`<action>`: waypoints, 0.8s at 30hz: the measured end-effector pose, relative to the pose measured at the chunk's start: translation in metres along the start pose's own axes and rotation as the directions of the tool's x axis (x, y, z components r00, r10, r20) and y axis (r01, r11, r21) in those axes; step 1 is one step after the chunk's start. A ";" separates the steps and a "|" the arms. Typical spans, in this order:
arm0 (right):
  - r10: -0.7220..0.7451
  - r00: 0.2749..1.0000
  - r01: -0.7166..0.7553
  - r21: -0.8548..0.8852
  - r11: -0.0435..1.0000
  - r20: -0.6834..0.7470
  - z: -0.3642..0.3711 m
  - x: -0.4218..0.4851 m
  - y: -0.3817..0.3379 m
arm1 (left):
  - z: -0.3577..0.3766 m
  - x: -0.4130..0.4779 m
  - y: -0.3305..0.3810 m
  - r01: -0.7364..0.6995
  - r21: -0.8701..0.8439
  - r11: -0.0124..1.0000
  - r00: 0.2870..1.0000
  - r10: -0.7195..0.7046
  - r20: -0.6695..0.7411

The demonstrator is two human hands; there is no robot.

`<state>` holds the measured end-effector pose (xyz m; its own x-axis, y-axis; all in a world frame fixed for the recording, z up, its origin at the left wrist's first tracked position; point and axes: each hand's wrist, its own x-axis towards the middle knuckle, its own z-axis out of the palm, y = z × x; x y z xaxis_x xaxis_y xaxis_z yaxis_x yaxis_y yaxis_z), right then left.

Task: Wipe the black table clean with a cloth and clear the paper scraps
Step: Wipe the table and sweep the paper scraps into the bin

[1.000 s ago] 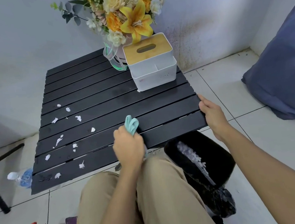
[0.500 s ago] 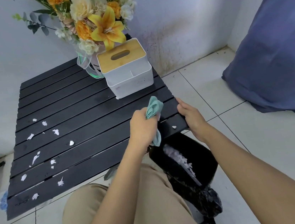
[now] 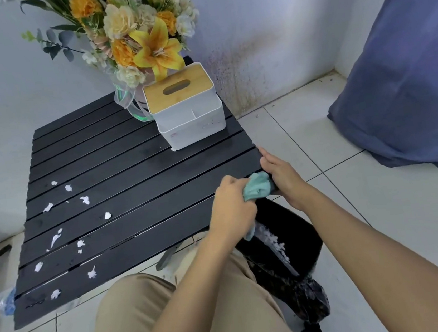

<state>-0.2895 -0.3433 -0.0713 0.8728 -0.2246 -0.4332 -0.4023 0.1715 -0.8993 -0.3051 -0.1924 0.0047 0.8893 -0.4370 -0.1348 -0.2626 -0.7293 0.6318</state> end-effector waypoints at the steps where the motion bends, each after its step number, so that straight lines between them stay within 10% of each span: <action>1: -0.004 1.000 0.004 -0.010 1.000 -0.004 0.000 0.000 -0.001 | 0.002 -0.003 -0.002 0.026 -0.065 0.998 0.999 -0.024 0.034; 5: -0.083 0.996 0.080 -0.104 0.991 -0.023 -0.002 -0.009 -0.008 | -0.014 -0.010 -0.006 0.358 -0.672 0.648 0.928 -0.326 0.180; 9: -0.261 0.912 0.237 -0.115 0.965 -0.317 0.003 -0.046 -0.019 | -0.031 -0.014 -0.011 0.402 -0.839 0.367 0.877 -0.418 0.237; 24: -0.379 0.893 0.290 -0.334 0.897 -0.243 0.034 -0.128 -0.017 | -0.024 -0.044 0.003 0.389 -0.876 0.285 0.885 -0.381 0.269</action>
<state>-0.3853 -0.2852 0.0017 0.8647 -0.4986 -0.0604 -0.1998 -0.2313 -0.9521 -0.3358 -0.1626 0.0306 0.7861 -0.2501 -0.5653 0.5992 0.0837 0.7962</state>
